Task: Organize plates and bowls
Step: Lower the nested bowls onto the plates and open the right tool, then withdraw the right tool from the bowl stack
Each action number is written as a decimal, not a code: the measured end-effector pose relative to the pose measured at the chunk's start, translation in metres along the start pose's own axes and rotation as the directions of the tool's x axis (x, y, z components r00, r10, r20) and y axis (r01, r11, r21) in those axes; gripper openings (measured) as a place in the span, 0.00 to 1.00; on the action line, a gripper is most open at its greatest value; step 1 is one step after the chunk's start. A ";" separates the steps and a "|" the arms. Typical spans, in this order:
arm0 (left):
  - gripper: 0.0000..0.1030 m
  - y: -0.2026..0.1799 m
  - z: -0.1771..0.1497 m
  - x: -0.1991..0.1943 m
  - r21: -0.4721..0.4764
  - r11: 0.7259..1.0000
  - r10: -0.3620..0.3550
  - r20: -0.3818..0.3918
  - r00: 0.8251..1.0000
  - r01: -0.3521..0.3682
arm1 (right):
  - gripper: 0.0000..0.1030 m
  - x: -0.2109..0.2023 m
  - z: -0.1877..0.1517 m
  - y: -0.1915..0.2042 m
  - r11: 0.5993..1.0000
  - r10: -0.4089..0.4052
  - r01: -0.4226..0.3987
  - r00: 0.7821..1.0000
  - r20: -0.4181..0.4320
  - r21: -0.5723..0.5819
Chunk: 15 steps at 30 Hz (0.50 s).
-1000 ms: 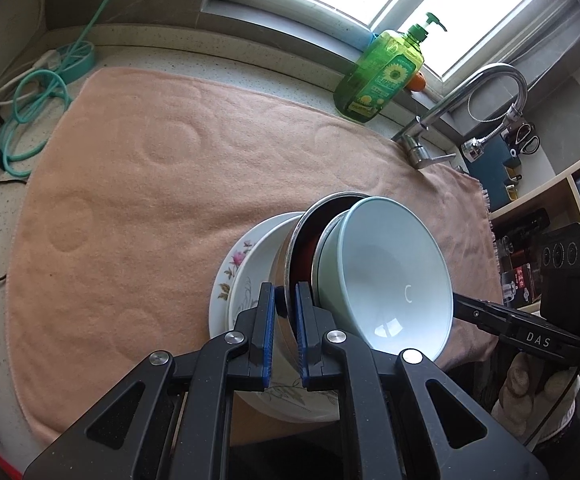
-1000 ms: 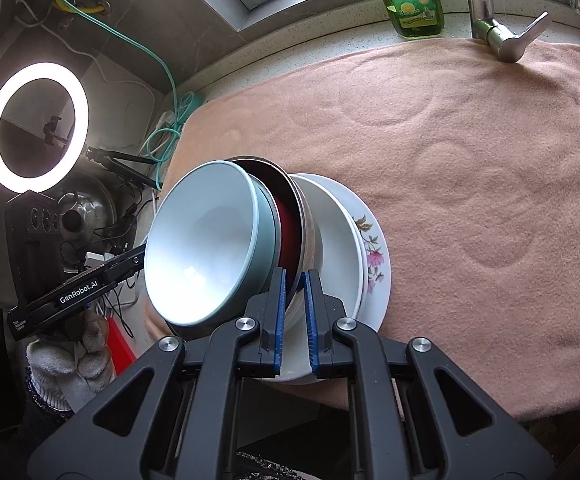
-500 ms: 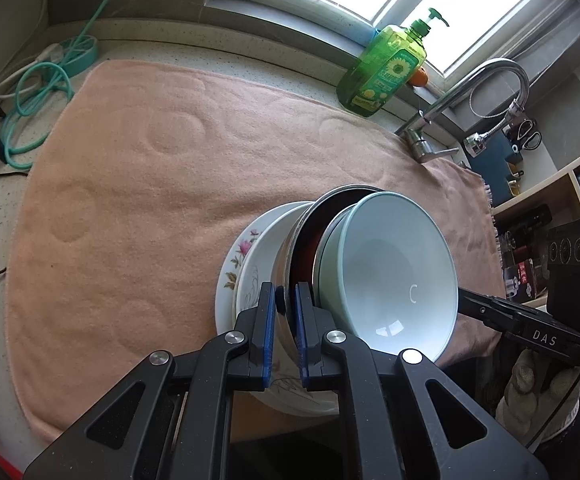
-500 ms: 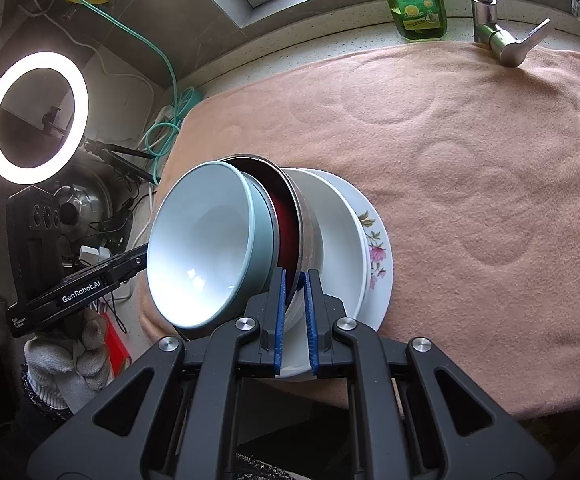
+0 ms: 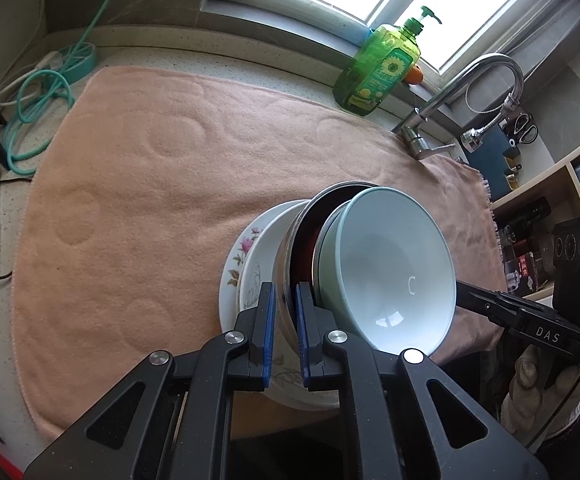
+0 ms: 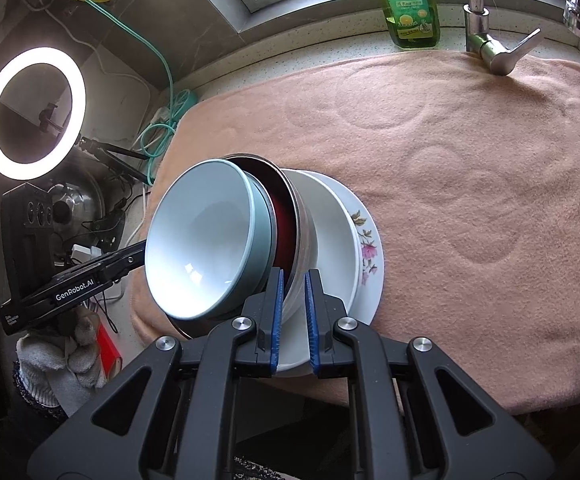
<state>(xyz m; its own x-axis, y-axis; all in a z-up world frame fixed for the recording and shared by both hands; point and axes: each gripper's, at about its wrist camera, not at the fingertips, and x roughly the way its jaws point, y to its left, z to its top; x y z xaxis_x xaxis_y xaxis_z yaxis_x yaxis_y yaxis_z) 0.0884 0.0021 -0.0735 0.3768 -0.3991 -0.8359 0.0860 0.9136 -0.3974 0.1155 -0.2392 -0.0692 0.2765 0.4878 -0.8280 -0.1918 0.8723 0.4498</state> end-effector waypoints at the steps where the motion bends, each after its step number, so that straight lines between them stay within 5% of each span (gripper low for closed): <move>1: 0.09 0.000 0.000 -0.001 0.004 1.000 0.003 0.002 1.000 -0.003 | 0.12 -0.002 -0.001 0.000 1.000 -0.003 0.003 1.000 0.005 -0.002; 5: 0.14 -0.001 -0.002 -0.005 0.012 1.000 0.014 0.013 1.000 -0.015 | 0.31 -0.009 -0.003 0.002 1.000 -0.012 0.012 1.000 0.029 -0.011; 10: 0.14 0.001 -0.005 -0.010 0.015 1.000 0.017 0.025 1.000 -0.017 | 0.32 -0.017 -0.005 0.006 0.999 -0.029 0.030 0.998 0.053 -0.026; 15: 0.21 -0.002 -0.011 -0.019 0.035 0.999 0.038 0.048 0.998 -0.040 | 0.47 -0.025 -0.010 0.011 0.996 -0.060 0.065 0.994 0.086 -0.054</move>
<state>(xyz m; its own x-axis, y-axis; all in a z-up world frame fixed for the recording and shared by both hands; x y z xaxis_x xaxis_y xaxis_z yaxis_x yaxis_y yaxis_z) 0.0711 0.0066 -0.0612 0.4232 -0.3601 -0.8314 0.1031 0.9308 -0.3507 0.0971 -0.2426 -0.0468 0.3674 0.4357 -0.8217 -0.2236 0.8989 0.3767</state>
